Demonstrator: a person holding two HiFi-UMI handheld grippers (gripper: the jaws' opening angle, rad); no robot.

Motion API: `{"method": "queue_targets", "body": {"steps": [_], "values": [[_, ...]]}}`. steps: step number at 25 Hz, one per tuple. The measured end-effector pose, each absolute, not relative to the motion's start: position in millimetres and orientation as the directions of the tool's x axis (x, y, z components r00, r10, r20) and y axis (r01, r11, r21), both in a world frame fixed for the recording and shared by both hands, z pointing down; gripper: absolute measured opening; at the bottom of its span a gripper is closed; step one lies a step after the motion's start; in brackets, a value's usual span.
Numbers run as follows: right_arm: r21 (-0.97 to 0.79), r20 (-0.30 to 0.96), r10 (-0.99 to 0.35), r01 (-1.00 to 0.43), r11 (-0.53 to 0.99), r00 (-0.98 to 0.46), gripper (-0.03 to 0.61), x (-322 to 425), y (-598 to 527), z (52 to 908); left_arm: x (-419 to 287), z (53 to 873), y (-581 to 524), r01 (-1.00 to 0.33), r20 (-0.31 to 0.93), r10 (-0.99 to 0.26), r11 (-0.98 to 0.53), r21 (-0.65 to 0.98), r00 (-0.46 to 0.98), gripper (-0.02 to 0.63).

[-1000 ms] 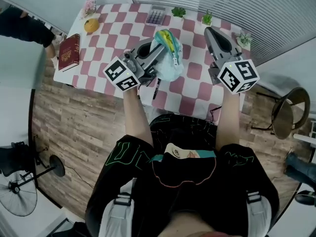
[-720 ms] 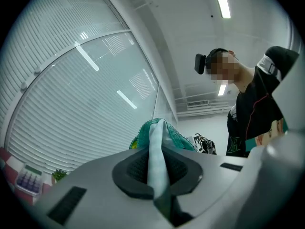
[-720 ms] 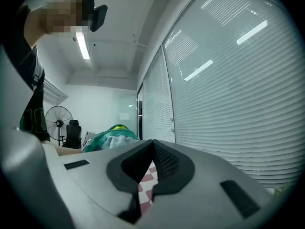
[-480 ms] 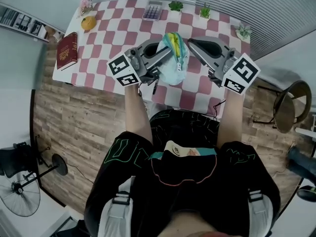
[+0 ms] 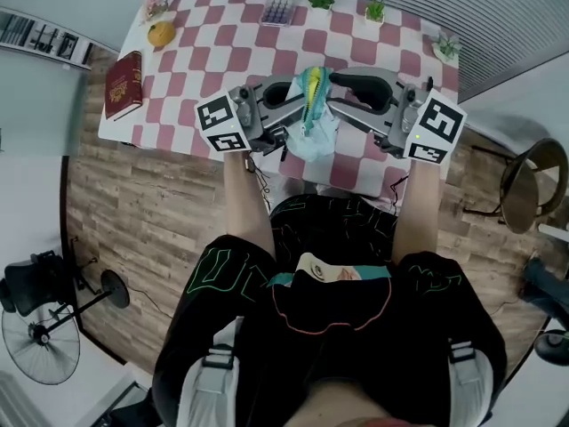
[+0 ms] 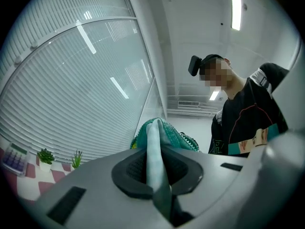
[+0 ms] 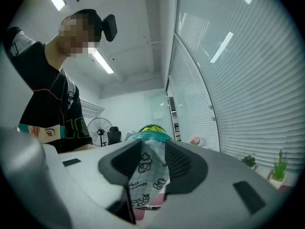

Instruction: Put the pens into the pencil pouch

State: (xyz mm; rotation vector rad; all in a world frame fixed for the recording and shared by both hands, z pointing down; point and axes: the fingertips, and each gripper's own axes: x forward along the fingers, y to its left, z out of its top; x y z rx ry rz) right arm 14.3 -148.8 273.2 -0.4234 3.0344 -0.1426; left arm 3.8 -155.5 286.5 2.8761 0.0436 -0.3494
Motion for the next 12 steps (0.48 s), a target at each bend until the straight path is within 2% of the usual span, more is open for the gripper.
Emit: {"method": "queue_targets", "body": {"steps": [6,10,12], "values": [[-0.126,-0.032,-0.255,-0.249,0.960,-0.966,0.138,2,-149,290,-2,300,-153,0.037,-0.193,-0.014,-0.965,0.258,0.981,0.023],[-0.138,-0.040,-0.223,-0.216,0.967,-0.974,0.091,-5,-148,291,-9,301,-154,-0.006,-0.179,-0.055,-0.965,0.262,0.982,0.017],[-0.152,-0.042,-0.216,-0.208,0.966,-0.975,0.044,-9,-150,291,-15,301,-155,-0.026,-0.175,-0.074,-0.965,0.261,0.982,0.015]]}}
